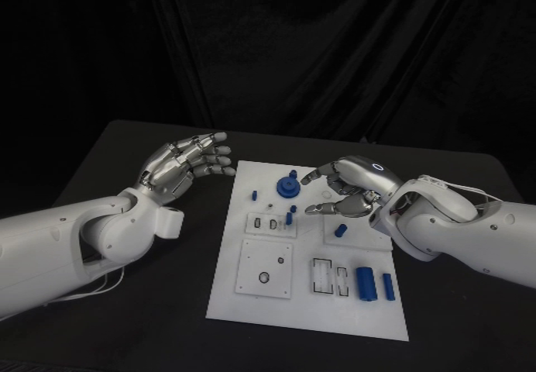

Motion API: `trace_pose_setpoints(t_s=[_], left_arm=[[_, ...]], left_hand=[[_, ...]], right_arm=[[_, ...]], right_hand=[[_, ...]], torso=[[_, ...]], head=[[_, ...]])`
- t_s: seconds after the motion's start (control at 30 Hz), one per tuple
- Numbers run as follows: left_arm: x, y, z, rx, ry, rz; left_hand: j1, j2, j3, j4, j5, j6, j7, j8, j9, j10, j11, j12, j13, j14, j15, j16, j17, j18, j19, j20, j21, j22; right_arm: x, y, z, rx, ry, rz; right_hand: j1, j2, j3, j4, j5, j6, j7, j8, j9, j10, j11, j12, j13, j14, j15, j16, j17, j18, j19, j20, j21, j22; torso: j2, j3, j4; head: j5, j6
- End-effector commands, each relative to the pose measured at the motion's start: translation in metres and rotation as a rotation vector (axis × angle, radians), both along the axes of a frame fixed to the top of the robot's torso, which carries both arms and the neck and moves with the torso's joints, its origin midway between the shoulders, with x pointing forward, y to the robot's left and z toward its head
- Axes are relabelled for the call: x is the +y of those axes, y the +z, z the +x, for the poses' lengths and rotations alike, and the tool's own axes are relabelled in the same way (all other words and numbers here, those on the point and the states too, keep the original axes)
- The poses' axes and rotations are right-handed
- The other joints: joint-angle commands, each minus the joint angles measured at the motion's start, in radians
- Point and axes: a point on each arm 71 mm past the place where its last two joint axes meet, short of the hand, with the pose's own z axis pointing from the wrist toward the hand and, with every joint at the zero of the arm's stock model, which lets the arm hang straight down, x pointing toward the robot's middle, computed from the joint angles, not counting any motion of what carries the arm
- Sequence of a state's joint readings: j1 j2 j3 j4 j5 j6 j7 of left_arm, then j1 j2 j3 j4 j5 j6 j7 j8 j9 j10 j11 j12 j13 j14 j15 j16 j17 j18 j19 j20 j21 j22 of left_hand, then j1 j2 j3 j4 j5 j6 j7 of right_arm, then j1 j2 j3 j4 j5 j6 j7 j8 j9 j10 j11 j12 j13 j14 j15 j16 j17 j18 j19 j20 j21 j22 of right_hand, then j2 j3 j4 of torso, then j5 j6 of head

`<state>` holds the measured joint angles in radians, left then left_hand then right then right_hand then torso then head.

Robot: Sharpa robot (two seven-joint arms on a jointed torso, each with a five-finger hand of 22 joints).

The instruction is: Assemble the parts on the task board

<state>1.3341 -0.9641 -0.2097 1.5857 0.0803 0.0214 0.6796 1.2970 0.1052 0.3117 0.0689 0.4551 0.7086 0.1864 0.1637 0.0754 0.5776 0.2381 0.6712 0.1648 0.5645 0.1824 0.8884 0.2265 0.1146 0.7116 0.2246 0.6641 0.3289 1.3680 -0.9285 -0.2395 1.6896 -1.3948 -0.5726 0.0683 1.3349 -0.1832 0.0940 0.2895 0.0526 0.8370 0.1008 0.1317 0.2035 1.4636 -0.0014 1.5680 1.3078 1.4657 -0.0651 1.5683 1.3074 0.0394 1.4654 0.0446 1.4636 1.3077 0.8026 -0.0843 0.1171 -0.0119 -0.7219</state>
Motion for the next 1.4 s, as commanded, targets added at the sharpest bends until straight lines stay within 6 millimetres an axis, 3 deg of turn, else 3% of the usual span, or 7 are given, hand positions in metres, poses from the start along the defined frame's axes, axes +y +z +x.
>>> trace_pose_setpoints(t_s=[0.03, 0.2, 0.23, 0.33, 0.47, 0.8, 1.4], left_arm=[[-0.001, 0.016, 0.007, -0.134, 0.065, 0.033], [-0.010, 0.026, 0.024, -0.146, 0.054, 0.080], [-0.011, 0.026, 0.027, -0.147, 0.050, 0.091], [-0.016, 0.025, 0.034, -0.170, 0.018, 0.173], [-0.024, 0.020, 0.045, -0.210, -0.037, 0.333], [-0.050, -0.002, 0.065, -0.263, -0.093, 0.847], [-0.088, -0.027, 0.043, -0.222, -0.129, 1.499]], left_hand=[[-0.008, -0.010, -0.007, 0.021, -0.051, 0.026, 0.008, 0.010, -0.001, 0.041, -0.034, 0.104, 0.061, 0.038, -0.023, 0.134, 0.066, 0.016, 0.012, -0.017, 0.124, 0.075], [-0.040, -0.028, -0.039, 0.157, -0.061, 0.074, 0.015, 0.031, -0.002, 0.087, -0.099, 0.446, 0.336, 0.211, -0.089, 0.462, 0.305, 0.065, 0.046, -0.023, 0.430, 0.257], [-0.063, -0.022, -0.061, 0.211, -0.051, 0.087, 0.005, 0.044, 0.001, 0.297, -0.112, 0.600, 0.597, 0.463, -0.101, 0.575, 0.622, 0.070, 0.058, -0.032, 0.435, 0.259], [-0.109, 0.004, -0.097, 0.222, -0.042, 0.085, 0.001, 0.057, 0.000, 0.571, -0.119, 0.756, 0.953, 0.689, -0.113, 0.653, 0.935, 0.064, 0.135, -0.044, 0.443, 0.285], [-0.189, 0.041, -0.167, 0.226, -0.068, 0.074, -0.001, 0.061, -0.002, 0.993, -0.124, 0.900, 1.406, 1.006, -0.118, 0.682, 1.344, -0.039, 0.577, -0.051, 0.783, 0.874], [-0.107, 0.031, -0.179, 0.217, -0.063, 0.174, -0.043, 0.101, 0.038, 0.993, -0.159, 0.900, 1.406, 1.006, -0.151, 0.682, 1.344, -0.113, 0.853, -0.080, 0.906, 1.234], [-0.079, -0.043, -0.225, 0.210, -0.162, 0.196, -0.095, 0.262, 0.281, 0.993, -0.212, 0.900, 1.406, 1.006, -0.204, 0.682, 1.344, -0.115, 0.859, -0.132, 0.907, 1.242]], right_arm=[[-0.008, 0.002, 0.003, 0.023, -0.005, 0.092], [-0.021, -0.006, 0.007, 0.056, -0.043, 0.095], [-0.023, -0.007, 0.008, 0.063, -0.050, 0.097], [-0.026, -0.009, 0.010, 0.080, -0.066, 0.097], [-0.030, -0.012, 0.012, 0.095, -0.085, 0.096], [-0.042, -0.021, 0.018, 0.137, -0.141, 0.100], [-0.044, -0.026, 0.018, 0.171, -0.162, 0.095]], right_hand=[[0.014, 0.014, 0.011, 0.001, -0.005, 0.013, 0.003, 0.007, 0.001, 0.107, 0.009, 0.003, 0.263, 0.105, 0.007, 0.003, 0.263, -0.011, 0.051, 0.003, -0.002, 0.225], [0.021, 0.021, 0.015, 0.002, -0.005, 0.020, 0.006, 0.009, 0.000, 0.107, 0.012, 0.003, 0.263, 0.105, 0.009, 0.002, 0.263, -0.011, 0.050, 0.006, -0.003, 0.225], [0.024, 0.025, 0.017, 0.002, -0.005, 0.028, 0.007, 0.012, 0.001, 0.107, 0.014, 0.003, 0.263, 0.105, 0.011, 0.002, 0.263, -0.011, 0.050, 0.007, -0.003, 0.224], [0.038, 0.036, 0.025, 0.001, -0.004, 0.046, 0.011, 0.019, 0.001, 0.107, 0.021, 0.003, 0.263, 0.105, 0.017, 0.002, 0.263, -0.011, 0.049, 0.012, -0.004, 0.224], [0.057, 0.052, 0.036, -0.001, -0.001, 0.058, 0.015, 0.022, 0.000, 0.107, 0.028, 0.003, 0.263, 0.105, 0.023, 0.002, 0.263, -0.010, 0.049, 0.018, -0.006, 0.224], [0.082, 0.072, 0.049, -0.002, 0.019, 0.076, 0.020, 0.025, -0.005, 0.107, 0.039, 0.003, 0.263, 0.105, 0.033, 0.003, 0.263, -0.010, 0.049, 0.028, -0.007, 0.223], [0.087, 0.074, 0.051, -0.002, 0.029, 0.078, 0.022, 0.024, -0.007, 0.107, 0.043, 0.003, 0.263, 0.104, 0.036, -0.001, 0.259, -0.008, 0.046, 0.031, -0.014, 0.221]], torso=[[-0.043, 0.0189, -0.0052], [-0.082, 0.0353, -0.0161], [-0.089, 0.0389, -0.0212], [-0.106, 0.0493, -0.0296], [-0.122, 0.0582, -0.0351], [-0.153, 0.0794, -0.0636], [-0.170, 0.1014, -0.1171]], head=[[0.017, -0.018], [0.034, -0.043], [0.038, -0.044], [0.041, -0.053], [0.026, -0.064], [0.033, -0.089], [0.094, -0.117]])
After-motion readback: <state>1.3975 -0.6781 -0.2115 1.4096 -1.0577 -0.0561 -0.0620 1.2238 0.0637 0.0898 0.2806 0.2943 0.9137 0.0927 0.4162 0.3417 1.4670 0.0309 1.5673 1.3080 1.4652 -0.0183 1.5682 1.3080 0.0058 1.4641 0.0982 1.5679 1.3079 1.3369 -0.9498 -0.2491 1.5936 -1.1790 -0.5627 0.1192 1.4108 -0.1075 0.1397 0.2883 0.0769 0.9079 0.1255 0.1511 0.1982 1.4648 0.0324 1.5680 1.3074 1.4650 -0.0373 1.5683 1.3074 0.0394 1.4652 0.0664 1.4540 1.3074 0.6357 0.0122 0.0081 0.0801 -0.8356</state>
